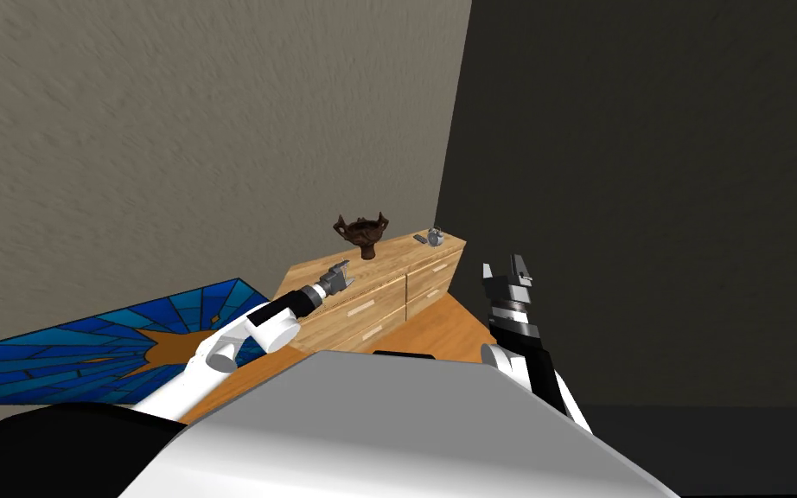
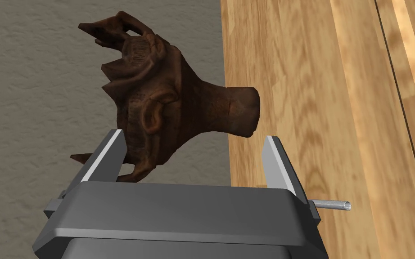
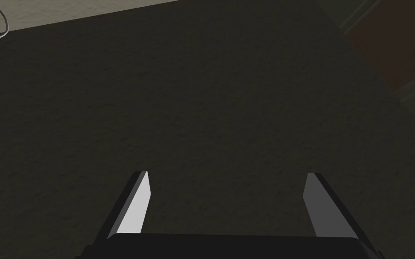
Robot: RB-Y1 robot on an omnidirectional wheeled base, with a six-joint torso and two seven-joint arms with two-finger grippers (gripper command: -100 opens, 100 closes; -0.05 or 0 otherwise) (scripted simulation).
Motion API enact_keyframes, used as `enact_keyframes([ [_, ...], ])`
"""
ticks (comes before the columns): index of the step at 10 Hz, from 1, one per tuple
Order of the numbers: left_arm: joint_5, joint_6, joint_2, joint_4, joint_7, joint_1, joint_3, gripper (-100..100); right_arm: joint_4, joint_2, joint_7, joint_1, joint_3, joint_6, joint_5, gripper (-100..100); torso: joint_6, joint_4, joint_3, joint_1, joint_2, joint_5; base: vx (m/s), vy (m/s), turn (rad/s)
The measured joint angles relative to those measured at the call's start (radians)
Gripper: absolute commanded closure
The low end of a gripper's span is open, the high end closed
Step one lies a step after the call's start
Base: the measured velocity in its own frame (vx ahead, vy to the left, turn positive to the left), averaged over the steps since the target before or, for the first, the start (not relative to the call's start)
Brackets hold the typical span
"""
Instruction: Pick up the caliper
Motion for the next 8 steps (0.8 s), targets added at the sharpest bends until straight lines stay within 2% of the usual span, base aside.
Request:
enact_keyframes([
  [1, 0.015, 0.026, 0.026, 0.018, 0.000, -0.014, -0.007, -100, 0.000, 0.000, 0.000, 0.000, 0.000, 0.000, 0.000, 0, 0.001, 0.000, 0.000, 0.001, 0.000, 0.000, -0.023, 0.039, -0.140],
  [5, 0.064, 0.104, 0.138, 0.060, 0.001, -0.016, -0.014, -100, 0.000, 0.000, 0.000, 0.000, 0.000, 0.000, 0.000, 0, 0.001, 0.000, -0.001, 0.001, -0.001, 0.000, -0.019, 0.043, -0.163],
  [8, 0.084, 0.151, 0.210, 0.078, -0.008, 0.006, -0.016, -100, 0.000, 0.000, 0.000, 0.000, 0.000, 0.000, 0.000, 0, 0.000, 0.000, -0.001, 0.000, -0.001, 0.000, -0.013, 0.043, -0.206],
])
